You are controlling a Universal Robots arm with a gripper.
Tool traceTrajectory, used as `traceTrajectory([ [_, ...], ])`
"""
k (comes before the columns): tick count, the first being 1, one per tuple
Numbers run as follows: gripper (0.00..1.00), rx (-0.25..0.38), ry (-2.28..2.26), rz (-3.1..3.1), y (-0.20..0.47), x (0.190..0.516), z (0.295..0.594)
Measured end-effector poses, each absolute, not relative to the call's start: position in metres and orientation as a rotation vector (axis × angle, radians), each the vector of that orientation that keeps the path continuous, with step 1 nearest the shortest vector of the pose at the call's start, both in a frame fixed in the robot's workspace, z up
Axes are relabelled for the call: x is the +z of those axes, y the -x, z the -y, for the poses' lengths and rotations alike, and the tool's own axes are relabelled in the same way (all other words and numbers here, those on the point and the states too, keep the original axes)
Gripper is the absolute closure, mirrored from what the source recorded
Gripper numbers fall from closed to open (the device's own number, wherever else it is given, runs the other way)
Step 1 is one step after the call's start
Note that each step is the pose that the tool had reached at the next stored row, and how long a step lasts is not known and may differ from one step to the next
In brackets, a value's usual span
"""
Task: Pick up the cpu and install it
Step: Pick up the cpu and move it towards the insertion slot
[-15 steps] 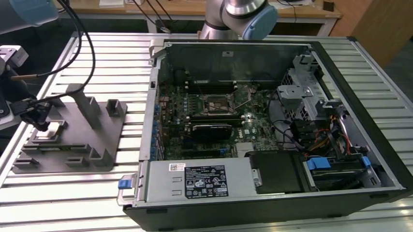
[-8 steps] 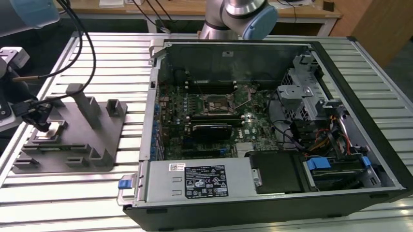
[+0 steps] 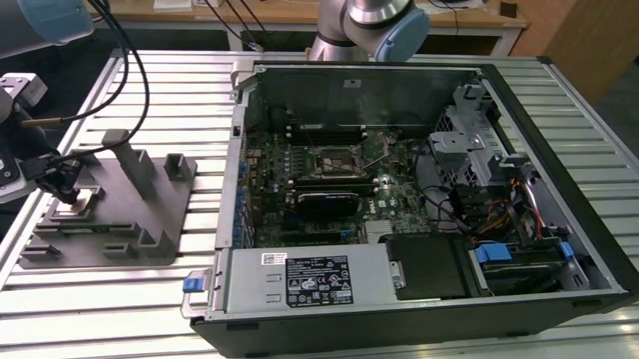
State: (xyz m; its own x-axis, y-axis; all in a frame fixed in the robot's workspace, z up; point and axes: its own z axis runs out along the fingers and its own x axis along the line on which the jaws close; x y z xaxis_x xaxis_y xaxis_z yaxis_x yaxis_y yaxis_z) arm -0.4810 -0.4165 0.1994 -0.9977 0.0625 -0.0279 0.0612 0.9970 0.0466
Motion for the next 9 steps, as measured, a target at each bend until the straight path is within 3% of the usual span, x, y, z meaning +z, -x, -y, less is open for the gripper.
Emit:
traceTrajectory([
  [6, 0.89, 0.071, -0.097, -3.11, 0.481, 0.1993, 0.4164],
  [9, 0.71, 0.071, -0.097, -3.11, 0.481, 0.1993, 0.4164],
])
